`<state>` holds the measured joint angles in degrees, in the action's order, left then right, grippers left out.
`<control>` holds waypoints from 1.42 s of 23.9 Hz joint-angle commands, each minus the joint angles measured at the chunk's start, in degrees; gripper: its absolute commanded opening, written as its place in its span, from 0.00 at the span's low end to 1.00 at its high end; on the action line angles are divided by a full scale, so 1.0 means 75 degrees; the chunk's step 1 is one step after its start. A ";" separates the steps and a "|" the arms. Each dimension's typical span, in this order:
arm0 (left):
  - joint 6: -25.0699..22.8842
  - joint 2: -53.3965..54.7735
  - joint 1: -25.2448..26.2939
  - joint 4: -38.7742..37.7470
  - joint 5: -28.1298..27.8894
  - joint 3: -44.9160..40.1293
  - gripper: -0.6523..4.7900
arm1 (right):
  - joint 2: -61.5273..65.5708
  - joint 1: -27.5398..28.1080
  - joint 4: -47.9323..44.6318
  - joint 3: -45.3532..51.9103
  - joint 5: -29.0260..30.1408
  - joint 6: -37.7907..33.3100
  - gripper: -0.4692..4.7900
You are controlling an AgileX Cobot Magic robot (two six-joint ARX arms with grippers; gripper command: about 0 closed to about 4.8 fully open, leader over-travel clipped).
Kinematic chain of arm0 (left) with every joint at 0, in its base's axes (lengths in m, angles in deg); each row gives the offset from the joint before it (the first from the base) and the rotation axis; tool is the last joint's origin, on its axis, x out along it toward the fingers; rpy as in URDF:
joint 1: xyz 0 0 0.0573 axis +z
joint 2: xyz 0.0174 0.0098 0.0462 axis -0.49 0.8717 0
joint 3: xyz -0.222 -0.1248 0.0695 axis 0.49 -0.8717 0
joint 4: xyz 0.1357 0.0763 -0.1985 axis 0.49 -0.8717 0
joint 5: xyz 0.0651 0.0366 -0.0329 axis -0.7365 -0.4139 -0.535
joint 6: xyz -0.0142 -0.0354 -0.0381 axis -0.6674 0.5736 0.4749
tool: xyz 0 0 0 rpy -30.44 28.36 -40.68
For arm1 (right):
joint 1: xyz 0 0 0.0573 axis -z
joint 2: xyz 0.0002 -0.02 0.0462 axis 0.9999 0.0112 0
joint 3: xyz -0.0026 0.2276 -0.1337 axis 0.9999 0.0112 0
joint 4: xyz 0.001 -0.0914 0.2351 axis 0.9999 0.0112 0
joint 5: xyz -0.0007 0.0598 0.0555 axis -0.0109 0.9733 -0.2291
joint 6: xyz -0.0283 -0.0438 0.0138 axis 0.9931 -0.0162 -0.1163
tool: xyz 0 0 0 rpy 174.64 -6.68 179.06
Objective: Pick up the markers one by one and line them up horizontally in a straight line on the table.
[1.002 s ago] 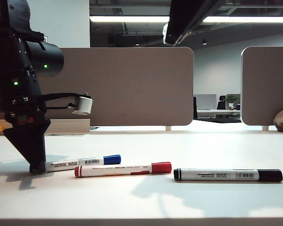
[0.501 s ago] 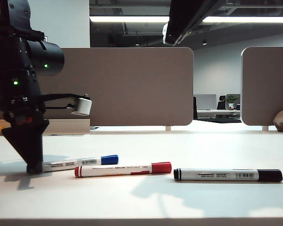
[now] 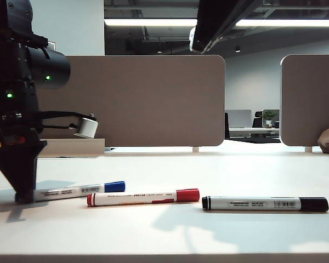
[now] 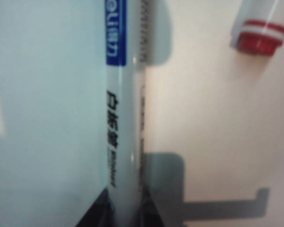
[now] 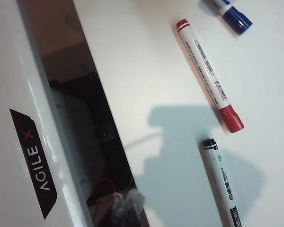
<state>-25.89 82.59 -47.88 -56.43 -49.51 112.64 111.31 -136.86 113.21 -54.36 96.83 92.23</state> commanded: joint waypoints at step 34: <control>-0.2133 -0.0583 0.0647 -0.1139 -0.0192 -0.0729 0.27 | -0.0061 0.0405 0.0140 -0.0032 0.0434 0.0414 0.09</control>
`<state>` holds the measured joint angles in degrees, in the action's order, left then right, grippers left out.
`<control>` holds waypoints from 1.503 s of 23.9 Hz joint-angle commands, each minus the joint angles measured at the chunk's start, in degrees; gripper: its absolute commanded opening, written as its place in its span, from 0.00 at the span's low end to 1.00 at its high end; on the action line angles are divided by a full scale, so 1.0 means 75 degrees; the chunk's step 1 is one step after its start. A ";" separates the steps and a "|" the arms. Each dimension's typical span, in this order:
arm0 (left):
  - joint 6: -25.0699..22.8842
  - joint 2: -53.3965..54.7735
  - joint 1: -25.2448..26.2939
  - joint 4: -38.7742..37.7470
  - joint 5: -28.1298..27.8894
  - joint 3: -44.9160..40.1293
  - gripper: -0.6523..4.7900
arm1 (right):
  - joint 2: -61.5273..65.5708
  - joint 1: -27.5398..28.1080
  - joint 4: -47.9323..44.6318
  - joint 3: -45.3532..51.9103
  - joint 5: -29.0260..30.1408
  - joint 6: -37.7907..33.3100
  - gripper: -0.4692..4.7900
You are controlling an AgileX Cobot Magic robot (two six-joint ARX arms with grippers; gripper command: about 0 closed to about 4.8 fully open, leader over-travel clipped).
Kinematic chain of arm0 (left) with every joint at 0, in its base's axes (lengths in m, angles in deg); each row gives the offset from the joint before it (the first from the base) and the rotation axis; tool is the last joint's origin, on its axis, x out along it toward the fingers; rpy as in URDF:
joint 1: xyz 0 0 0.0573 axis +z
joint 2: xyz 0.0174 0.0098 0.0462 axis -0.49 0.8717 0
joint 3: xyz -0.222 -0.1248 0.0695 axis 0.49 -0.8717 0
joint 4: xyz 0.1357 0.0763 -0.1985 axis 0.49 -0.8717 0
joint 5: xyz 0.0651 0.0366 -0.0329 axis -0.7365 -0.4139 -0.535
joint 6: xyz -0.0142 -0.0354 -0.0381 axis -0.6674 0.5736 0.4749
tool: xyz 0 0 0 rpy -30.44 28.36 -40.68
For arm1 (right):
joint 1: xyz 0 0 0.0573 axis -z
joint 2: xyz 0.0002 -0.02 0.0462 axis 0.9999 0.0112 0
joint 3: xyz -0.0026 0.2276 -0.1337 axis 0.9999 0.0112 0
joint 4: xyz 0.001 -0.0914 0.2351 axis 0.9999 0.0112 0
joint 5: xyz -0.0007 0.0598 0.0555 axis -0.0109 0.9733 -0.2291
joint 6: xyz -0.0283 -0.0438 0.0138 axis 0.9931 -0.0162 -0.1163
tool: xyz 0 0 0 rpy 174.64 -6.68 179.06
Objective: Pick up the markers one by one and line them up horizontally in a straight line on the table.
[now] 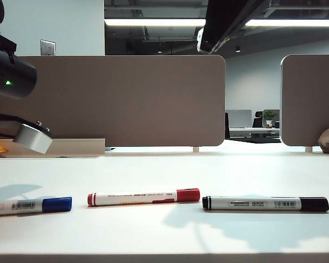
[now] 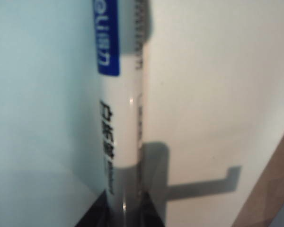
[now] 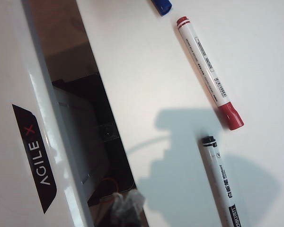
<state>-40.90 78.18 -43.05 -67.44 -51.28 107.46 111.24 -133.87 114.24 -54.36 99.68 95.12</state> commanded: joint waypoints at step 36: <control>-0.0157 -0.0006 0.0003 0.0860 -0.0117 -0.0038 0.48 | -0.0052 0.0009 0.0169 -0.0032 0.0079 0.0026 0.09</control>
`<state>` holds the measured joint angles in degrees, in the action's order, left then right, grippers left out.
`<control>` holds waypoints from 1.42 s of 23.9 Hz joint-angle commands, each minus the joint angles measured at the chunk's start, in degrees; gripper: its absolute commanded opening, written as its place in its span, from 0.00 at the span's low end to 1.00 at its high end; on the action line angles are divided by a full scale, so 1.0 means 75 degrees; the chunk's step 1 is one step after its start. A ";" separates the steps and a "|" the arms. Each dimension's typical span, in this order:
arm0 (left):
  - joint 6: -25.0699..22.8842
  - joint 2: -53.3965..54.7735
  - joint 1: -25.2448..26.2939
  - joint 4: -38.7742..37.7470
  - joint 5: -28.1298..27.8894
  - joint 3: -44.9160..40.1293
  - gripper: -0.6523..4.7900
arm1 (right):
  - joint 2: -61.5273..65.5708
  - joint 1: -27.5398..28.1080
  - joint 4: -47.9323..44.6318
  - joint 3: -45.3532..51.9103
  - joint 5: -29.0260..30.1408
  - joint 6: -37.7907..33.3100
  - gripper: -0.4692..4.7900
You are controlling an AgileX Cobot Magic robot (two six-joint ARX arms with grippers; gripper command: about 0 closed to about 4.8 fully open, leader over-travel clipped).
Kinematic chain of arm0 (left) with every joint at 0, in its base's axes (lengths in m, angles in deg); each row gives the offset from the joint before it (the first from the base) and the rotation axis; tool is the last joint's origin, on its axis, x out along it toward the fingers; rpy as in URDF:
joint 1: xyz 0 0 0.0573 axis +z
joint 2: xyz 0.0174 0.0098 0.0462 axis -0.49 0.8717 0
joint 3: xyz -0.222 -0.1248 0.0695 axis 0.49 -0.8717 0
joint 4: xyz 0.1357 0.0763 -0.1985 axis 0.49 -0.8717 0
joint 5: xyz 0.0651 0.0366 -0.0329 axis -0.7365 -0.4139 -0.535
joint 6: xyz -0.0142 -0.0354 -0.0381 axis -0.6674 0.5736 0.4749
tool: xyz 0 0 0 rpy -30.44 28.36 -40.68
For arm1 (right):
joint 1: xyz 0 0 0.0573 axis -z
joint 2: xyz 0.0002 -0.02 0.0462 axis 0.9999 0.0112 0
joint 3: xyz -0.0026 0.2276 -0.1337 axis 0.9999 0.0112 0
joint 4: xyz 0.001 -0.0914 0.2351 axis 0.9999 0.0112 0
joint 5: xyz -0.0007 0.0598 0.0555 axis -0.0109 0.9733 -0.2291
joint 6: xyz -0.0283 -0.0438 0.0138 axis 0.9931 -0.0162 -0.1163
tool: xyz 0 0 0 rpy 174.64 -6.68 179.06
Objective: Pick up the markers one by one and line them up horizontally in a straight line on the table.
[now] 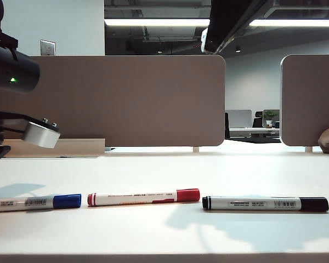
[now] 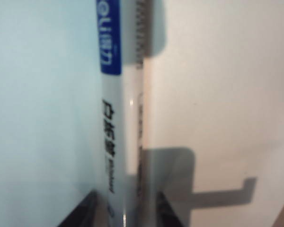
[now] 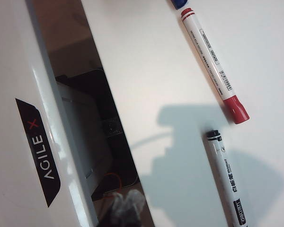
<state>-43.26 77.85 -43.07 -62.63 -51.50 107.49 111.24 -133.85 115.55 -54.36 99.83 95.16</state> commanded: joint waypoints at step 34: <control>0.2098 -0.2684 -0.0965 -0.0073 -0.0032 -0.0038 0.36 | 0.0641 0.0720 -0.0300 0.0070 -0.0414 0.0067 0.09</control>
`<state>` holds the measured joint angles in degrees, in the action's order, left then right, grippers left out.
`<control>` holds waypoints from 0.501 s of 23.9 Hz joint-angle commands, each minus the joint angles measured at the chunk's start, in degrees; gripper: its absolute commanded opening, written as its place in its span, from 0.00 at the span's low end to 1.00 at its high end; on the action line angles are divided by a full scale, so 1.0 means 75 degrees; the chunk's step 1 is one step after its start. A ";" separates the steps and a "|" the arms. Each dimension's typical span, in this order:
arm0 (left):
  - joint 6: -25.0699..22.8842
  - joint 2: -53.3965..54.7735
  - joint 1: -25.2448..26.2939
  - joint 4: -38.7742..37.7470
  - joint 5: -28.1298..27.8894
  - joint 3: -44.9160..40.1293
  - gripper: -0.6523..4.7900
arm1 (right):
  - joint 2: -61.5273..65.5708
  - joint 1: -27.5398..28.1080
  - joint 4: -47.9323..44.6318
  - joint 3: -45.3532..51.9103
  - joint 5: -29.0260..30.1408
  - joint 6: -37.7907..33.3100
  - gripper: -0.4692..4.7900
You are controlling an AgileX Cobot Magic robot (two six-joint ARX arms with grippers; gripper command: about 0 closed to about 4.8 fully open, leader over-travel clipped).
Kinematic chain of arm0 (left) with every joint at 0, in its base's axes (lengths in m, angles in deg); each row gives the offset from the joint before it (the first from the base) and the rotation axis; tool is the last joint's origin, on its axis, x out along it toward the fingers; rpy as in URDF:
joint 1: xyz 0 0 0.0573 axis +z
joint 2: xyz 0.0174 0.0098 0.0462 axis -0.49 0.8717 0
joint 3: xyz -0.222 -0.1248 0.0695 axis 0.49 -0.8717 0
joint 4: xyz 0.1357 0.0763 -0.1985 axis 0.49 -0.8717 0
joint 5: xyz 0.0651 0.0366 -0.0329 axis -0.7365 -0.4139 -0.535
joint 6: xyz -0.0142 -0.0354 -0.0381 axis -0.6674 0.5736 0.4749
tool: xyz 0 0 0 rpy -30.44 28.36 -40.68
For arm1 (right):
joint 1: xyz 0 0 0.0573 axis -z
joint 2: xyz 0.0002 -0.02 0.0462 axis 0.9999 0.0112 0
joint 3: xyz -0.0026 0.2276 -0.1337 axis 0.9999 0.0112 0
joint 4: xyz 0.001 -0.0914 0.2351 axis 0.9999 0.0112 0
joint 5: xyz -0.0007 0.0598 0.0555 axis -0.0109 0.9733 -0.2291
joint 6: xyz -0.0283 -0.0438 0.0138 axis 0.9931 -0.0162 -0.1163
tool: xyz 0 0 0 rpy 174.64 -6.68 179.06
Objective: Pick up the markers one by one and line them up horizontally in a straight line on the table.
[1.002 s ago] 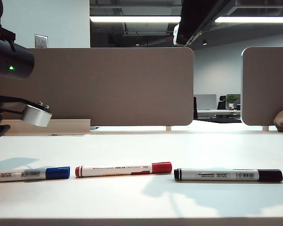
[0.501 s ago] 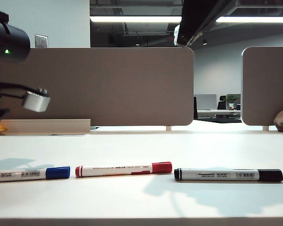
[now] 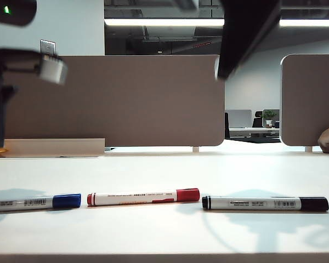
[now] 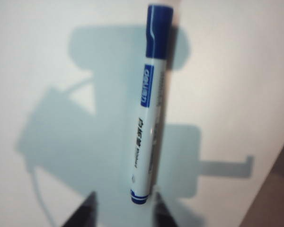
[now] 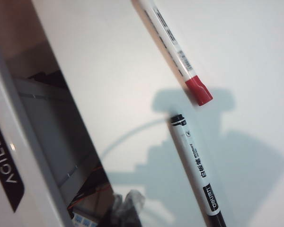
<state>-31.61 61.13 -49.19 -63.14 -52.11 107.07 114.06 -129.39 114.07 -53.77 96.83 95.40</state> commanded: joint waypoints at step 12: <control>0.2375 -0.2465 -0.0277 0.0242 0.0965 0.0017 0.26 | 0.2439 0.0548 -0.0364 -0.0023 -0.1297 0.0822 0.26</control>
<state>-14.17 43.44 -51.23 -62.26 -46.34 107.16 132.53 -125.06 112.19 -53.71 87.54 101.24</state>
